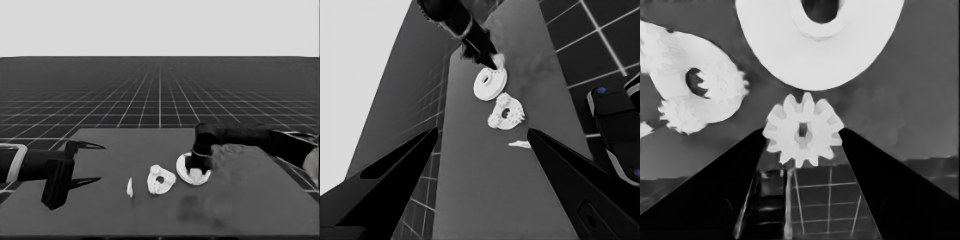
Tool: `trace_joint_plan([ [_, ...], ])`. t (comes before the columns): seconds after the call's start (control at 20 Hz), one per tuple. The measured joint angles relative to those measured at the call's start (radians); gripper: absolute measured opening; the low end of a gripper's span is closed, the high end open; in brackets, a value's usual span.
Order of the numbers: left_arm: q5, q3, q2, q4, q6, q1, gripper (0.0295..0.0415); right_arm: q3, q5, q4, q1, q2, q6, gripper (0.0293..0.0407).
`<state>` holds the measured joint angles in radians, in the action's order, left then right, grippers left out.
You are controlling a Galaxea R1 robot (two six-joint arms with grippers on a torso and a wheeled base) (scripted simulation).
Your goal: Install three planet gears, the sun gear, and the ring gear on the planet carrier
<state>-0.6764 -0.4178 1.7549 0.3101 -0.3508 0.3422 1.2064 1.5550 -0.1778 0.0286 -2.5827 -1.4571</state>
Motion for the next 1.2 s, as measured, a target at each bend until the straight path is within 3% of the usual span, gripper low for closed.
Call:
trace_joint_plan([
  [0.1, 0.0, 0.0, 0.0, 0.0, 0.0, 0.0, 0.0385, 0.262, -0.002, 0.012, 0.002, -0.323, 0.005, 0.031],
  [0.25, 0.0, 0.0, 0.0, 0.0, 0.0, 0.0, 0.0385, 0.447, -0.013, 0.018, 0.002, -0.453, 0.071, 0.031],
  [0.4, 0.0, 0.0, 0.0, 0.0, 0.0, 0.0, 0.0385, 0.492, -0.016, 0.019, 0.002, -0.48, 0.09, 0.031],
  [0.5, 0.0, 0.0, 0.0, 0.0, 0.0, 0.0, 0.0385, 0.54, -0.038, -0.058, -0.079, -0.494, 0.119, 0.031],
  [0.6, 0.0, 0.0, 0.0, 0.0, 0.0, 0.0, 0.0385, 0.563, -0.049, -0.084, -0.107, -0.501, 0.132, 0.031],
  [1.2, 0.0, 0.0, 0.0, 0.0, 0.0, 0.0, 0.0385, 0.576, -0.055, -0.096, -0.128, -0.504, 0.091, 0.0309],
])
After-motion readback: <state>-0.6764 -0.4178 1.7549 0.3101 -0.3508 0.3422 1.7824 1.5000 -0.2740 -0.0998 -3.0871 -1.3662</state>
